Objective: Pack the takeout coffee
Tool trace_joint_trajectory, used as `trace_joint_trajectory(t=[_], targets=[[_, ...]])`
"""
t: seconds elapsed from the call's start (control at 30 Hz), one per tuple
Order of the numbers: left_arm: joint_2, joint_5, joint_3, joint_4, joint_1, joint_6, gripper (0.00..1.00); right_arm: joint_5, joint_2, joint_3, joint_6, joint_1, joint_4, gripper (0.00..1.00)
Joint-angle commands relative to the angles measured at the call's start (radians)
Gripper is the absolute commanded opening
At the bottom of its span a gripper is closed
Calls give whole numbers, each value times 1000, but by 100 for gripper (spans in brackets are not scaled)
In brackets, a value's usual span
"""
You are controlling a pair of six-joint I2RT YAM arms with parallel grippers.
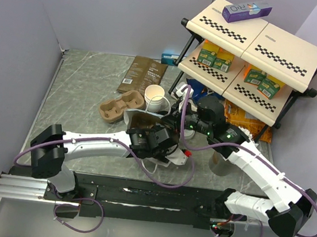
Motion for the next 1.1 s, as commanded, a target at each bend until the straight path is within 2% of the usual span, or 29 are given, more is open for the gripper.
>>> trace_joint_trajectory(t=[0.0, 0.23, 0.6, 0.83, 1.07], targets=[[73, -12, 57, -46, -2, -63, 1, -48, 1, 29, 78, 53, 62, 0], [116, -28, 163, -159, -2, -140, 1, 10, 9, 29, 56, 53, 56, 0], [202, -12, 215, -189, -6, -151, 1, -1, 23, 35, 50, 53, 47, 0], [144, 2, 144, -115, 3, -178, 1, 2, 1, 23, 36, 53, 54, 0], [-9, 99, 13, 4, 23, -227, 1, -10, -19, -9, 12, 54, 73, 0]])
